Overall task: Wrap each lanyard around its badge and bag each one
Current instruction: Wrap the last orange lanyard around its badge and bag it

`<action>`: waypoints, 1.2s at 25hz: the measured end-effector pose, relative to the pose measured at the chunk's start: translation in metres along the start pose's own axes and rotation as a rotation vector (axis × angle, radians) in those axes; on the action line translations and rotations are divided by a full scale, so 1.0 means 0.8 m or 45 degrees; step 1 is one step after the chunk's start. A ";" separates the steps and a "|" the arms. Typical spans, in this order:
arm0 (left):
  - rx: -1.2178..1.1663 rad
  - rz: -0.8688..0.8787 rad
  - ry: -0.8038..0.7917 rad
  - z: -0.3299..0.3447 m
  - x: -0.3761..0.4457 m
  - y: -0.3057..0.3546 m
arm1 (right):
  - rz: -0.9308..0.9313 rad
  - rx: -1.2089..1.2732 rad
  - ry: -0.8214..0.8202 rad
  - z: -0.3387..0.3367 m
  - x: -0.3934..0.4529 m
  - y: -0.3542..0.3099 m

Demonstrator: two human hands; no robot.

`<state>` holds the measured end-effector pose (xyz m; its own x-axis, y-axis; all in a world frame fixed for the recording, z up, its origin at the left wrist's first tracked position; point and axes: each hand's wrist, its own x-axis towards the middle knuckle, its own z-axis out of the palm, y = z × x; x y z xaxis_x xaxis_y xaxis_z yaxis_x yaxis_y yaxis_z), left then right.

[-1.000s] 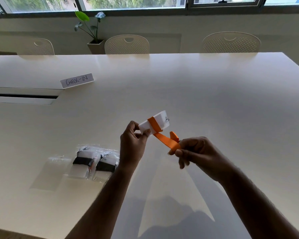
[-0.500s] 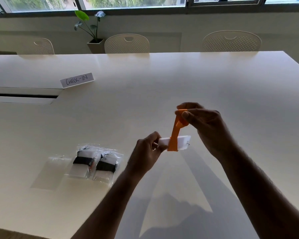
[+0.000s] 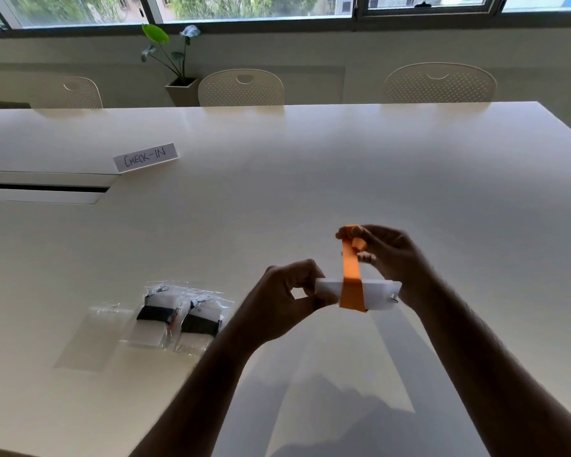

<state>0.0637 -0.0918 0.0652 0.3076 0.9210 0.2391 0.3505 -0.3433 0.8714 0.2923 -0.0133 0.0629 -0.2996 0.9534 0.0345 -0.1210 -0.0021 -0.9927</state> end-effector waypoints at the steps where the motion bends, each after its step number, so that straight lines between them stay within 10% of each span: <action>1: -0.074 -0.027 0.029 -0.005 0.002 0.003 | 0.030 0.040 -0.032 0.003 -0.002 0.007; 10: -0.242 -0.257 0.420 -0.033 0.014 -0.004 | 0.206 0.140 -0.381 0.024 -0.036 0.055; 30: -0.361 -0.518 0.637 -0.015 0.013 -0.035 | 0.062 -0.624 -0.090 0.048 -0.062 0.054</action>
<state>0.0462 -0.0701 0.0483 -0.2666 0.9636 -0.0205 0.0864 0.0451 0.9952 0.2654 -0.0722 0.0229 -0.3597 0.9328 -0.0223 0.3486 0.1122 -0.9305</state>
